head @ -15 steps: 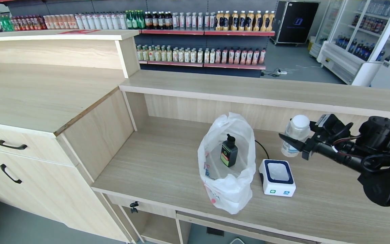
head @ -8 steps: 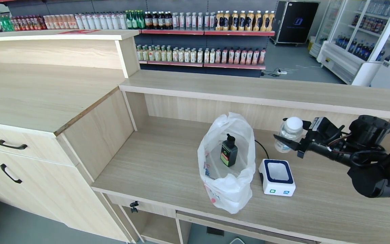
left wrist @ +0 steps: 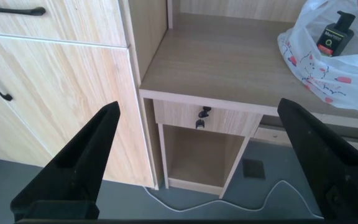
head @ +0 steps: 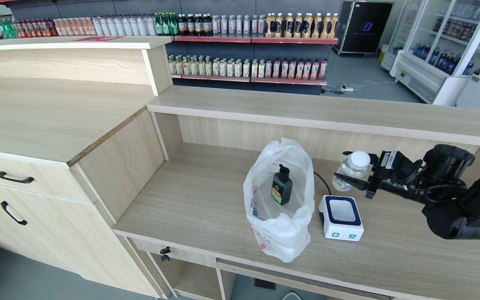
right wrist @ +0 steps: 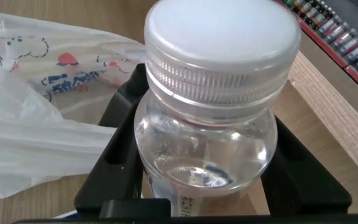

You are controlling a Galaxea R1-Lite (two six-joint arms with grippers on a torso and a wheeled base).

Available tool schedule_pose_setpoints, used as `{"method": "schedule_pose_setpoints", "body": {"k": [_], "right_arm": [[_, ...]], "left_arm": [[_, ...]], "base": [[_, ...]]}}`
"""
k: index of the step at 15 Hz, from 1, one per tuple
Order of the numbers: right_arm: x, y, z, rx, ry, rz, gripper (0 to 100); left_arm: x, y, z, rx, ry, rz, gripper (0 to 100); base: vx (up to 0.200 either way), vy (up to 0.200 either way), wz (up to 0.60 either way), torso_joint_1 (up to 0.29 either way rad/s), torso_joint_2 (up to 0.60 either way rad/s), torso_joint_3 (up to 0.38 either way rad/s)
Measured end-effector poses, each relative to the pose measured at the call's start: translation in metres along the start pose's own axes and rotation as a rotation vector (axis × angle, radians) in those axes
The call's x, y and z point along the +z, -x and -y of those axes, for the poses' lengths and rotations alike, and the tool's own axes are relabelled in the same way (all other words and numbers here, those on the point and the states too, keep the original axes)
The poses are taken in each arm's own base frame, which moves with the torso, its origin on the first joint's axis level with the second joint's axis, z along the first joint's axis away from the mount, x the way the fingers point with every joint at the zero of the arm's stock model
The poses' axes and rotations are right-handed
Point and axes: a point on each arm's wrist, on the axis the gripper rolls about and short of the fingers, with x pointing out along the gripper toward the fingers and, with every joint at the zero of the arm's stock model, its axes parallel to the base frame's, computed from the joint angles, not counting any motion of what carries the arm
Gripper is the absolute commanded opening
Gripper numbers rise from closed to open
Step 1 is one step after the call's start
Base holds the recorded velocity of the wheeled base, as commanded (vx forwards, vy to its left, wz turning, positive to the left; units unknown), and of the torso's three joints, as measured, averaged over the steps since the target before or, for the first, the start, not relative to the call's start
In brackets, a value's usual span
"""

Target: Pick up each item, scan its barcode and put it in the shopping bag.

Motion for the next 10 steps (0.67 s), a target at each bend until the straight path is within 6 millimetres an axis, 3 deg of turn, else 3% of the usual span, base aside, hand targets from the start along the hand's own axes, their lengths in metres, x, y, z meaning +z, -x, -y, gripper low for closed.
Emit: {"method": "schedule_pose_setpoints", "body": {"k": [10], "right_arm": [[-0.007,0.020,0.001,0.078,0.099,0.023,0]], "left_arm": [[0.000,0.000,0.000,0.000,0.000,0.000,100]], "base": [[0.000,0.000,0.00,0.000,0.00,0.000]]}}
